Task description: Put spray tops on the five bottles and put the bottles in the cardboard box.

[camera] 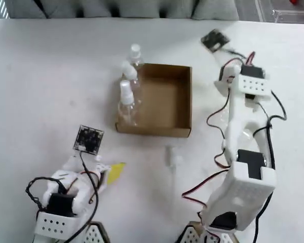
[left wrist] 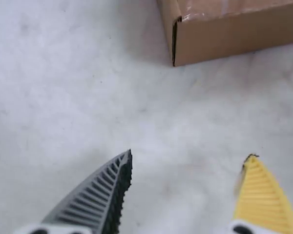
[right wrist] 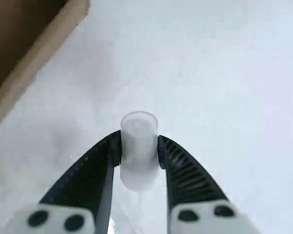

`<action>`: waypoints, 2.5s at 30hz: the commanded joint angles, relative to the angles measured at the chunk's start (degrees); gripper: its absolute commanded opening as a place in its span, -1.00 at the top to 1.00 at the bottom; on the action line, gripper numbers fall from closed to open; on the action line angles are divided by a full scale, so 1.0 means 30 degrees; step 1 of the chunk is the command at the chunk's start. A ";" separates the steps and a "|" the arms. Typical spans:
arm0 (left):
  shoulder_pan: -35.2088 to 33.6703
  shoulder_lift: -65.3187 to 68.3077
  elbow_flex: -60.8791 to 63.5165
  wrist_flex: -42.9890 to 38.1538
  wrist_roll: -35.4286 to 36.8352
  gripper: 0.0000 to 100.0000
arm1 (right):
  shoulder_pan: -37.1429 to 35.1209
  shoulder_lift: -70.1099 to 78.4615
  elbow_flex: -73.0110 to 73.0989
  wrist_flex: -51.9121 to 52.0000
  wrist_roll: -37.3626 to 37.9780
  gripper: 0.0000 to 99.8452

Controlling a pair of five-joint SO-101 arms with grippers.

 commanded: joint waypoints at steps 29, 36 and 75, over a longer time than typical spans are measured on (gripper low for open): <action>-0.0190 0.0220 0.0000 -0.0029 -0.0147 0.34 | -0.4264 -1.0330 0.1582 1.4139 -1.5238 0.97; -0.0190 0.0220 0.0000 -0.0029 -0.0147 0.34 | -0.8806 -1.1443 0.6769 1.4110 -1.5033 0.97; -0.0190 0.0220 0.0000 -0.0029 -0.0147 0.34 | -0.2945 -1.1414 0.4689 1.3963 -0.1319 0.62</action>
